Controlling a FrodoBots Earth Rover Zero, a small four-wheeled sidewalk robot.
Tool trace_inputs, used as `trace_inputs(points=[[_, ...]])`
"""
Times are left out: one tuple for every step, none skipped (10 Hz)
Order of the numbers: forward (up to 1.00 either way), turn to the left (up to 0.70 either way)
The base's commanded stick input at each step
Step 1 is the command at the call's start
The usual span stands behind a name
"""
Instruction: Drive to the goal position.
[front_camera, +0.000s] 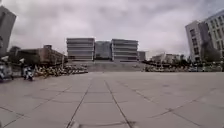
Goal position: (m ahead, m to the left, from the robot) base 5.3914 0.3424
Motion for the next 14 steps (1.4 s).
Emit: trace_inputs(points=[[0.7, 0.0], [0.7, 0.0], [0.7, 0.0], [0.7, 0.0], [0.7, 0.0], [0.7, 0.0], [0.7, 0.0], [0.7, 0.0], [0.7, 0.0], [0.7, 0.0], [0.7, 0.0], [0.7, 0.0], [0.7, 0.0], [0.7, 0.0]])
